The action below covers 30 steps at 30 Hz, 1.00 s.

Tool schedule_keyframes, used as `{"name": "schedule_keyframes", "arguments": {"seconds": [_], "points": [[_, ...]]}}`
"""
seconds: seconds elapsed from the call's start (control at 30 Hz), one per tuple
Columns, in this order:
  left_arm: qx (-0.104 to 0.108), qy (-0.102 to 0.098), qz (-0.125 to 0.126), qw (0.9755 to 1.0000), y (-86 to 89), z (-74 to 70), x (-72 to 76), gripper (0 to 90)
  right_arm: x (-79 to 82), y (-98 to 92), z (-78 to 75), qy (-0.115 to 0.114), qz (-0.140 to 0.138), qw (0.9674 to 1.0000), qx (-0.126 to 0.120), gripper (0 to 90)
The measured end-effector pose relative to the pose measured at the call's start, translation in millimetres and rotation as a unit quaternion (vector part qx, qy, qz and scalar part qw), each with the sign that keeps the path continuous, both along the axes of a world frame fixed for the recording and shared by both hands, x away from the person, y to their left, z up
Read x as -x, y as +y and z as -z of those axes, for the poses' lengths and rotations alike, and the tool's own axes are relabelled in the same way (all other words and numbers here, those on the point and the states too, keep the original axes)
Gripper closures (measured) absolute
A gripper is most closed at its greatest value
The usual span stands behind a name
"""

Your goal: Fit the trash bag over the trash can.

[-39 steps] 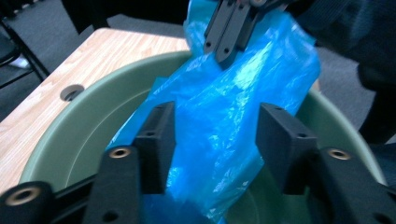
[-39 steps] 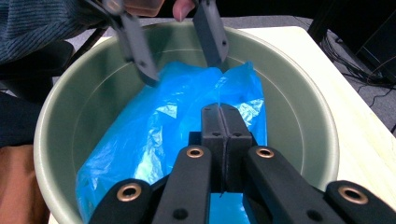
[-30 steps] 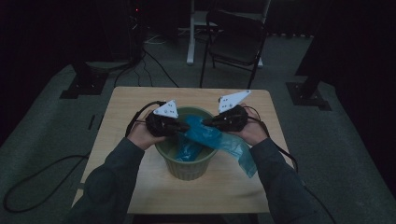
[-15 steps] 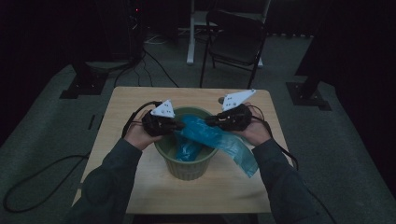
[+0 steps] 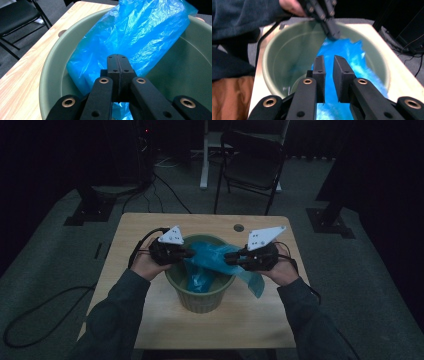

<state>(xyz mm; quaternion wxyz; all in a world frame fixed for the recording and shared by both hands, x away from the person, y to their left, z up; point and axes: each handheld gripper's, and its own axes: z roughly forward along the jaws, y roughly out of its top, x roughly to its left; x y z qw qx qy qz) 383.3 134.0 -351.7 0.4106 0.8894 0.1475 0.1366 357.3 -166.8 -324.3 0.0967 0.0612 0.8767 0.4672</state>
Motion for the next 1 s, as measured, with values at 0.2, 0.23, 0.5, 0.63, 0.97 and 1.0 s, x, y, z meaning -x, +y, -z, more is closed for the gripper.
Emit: {"name": "schedule_keyframes", "arguments": {"seconds": [0.2,0.23,0.5,0.63,0.97,1.0], "points": [[0.001,-0.001,0.0,1.0,0.0,-1.0,-0.4,90.0,-2.5,2.7,11.7,0.001,0.001,0.9999,0.017,77.0],[0.001,-0.001,0.0,1.0,-0.1,-0.9,-0.5,90.0,-2.7,3.8,12.4,-0.003,0.004,0.9998,0.02,74.5],[0.003,-0.004,-0.002,1.0,-0.4,-1.5,0.7,90.0,-2.7,19.9,19.4,-0.022,0.001,0.9978,0.063,77.7],[0.004,-0.006,-0.004,1.0,1.4,-1.6,1.3,90.0,-4.3,22.8,20.2,-0.026,0.01,0.9967,0.076,89.9],[0.013,-0.008,-0.02,0.9997,15.7,-1.4,3.3,90.0,-11.8,5.0,16.4,-0.024,0.069,0.9947,0.072,90.0],[0.015,-0.007,-0.022,0.9996,17.8,-1.4,3.6,90.0,-12.4,3.0,15.8,-0.023,0.072,0.9945,0.072,90.0]]}}
